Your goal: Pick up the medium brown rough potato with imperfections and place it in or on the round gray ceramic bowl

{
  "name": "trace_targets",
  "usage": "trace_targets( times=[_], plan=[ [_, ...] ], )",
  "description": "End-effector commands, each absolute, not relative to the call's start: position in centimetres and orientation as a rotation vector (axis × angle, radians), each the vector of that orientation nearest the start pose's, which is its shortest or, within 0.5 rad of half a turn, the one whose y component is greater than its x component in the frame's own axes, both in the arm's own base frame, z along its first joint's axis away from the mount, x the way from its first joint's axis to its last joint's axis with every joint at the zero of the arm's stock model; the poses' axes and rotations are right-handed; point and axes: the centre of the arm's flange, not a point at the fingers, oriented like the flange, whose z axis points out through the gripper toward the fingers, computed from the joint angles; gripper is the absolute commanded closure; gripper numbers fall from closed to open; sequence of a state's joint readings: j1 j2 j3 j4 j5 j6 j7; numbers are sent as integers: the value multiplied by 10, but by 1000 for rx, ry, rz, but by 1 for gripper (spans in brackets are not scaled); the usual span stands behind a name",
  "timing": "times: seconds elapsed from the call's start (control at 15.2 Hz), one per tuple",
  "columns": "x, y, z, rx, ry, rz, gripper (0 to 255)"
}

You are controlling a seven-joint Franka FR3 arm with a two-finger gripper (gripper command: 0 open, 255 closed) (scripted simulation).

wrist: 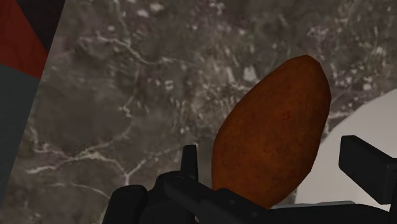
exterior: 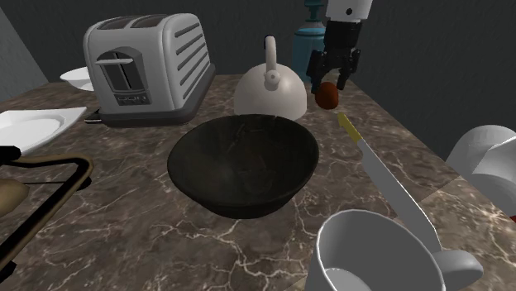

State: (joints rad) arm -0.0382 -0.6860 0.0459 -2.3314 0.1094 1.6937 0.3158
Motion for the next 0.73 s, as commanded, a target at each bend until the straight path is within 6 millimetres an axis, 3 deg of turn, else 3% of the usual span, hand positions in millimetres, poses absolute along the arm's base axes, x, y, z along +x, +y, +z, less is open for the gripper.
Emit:
trace_targets(
  times=[0.0, 0.46, 0.53, 0.66],
  plan=[
    [348, 17, 573, -3013, 500, -54, 0],
    [348, 17, 573, -3013, 500, -53, 0],
    [348, 17, 573, -3013, 500, -53, 255],
    [348, 17, 573, -3013, 500, -53, 255]
  ],
)
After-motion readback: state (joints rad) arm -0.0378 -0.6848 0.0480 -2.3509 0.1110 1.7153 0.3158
